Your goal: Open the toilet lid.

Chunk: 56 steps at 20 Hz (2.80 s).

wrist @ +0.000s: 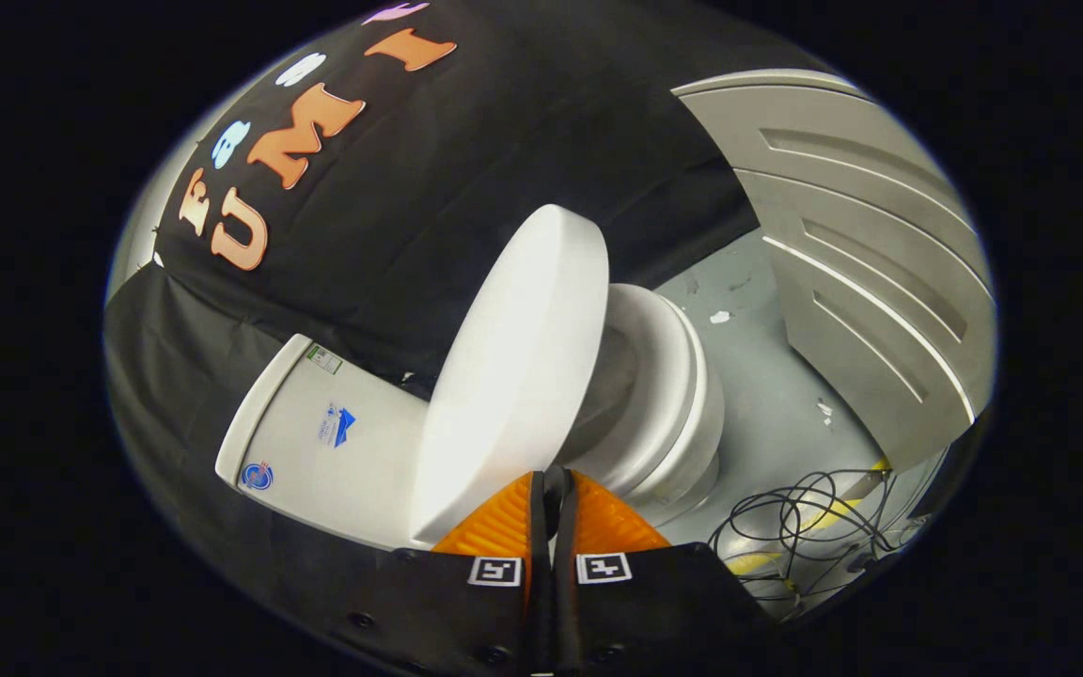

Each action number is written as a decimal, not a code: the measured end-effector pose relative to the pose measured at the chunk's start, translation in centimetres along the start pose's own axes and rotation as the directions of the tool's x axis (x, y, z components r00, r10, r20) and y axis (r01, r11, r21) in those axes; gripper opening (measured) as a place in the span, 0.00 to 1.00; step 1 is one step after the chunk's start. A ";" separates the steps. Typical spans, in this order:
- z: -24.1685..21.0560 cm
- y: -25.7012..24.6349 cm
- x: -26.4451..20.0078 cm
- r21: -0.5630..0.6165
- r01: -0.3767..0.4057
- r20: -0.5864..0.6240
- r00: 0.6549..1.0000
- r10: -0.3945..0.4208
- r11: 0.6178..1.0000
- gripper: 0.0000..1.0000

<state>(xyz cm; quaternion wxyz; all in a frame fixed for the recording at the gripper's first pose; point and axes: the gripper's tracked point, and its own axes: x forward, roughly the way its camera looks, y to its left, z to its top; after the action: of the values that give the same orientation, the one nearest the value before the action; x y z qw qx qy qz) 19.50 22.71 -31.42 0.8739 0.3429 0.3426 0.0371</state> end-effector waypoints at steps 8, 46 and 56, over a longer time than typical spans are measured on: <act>2.3 6.9 -2.5 -0.289 0.074 0.029 0.997 -0.068 0.955 0.08; 0.7 28.2 -4.6 -0.611 0.259 0.255 0.959 -0.125 0.748 0.08; -1.5 33.3 -3.5 -0.664 0.280 0.293 0.951 -0.104 0.693 0.08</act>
<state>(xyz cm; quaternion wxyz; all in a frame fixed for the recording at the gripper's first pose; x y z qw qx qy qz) 21.59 47.93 -9.41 0.9709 -0.0488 0.2326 0.0312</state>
